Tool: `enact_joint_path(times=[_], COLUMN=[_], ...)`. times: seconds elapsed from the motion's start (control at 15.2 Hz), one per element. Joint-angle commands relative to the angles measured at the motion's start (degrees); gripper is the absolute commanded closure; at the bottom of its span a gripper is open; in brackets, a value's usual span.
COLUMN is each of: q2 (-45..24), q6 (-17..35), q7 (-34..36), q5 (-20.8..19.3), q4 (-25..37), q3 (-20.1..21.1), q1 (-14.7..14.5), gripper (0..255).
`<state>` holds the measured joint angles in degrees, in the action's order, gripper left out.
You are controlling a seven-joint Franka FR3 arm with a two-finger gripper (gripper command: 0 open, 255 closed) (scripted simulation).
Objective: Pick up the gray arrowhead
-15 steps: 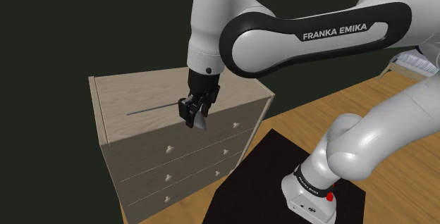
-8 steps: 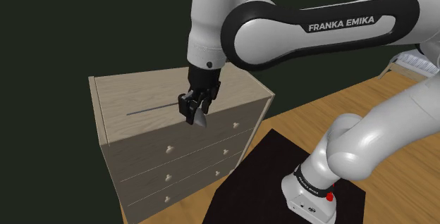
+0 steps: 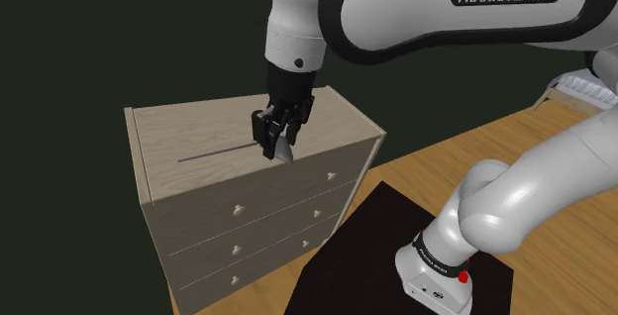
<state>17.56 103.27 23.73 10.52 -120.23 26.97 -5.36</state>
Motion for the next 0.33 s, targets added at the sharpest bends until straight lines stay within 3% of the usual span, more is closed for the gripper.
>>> enact_joint_path(times=[0.0, 0.26], q2=[0.2, 0.2], q6=[-1.6, -3.3], q7=[0.0, 0.1], q5=[0.0, -0.1], q4=[1.4, 3.1], q3=[-0.2, -0.4], q1=[0.1, 0.1], gripper=[255, 255])
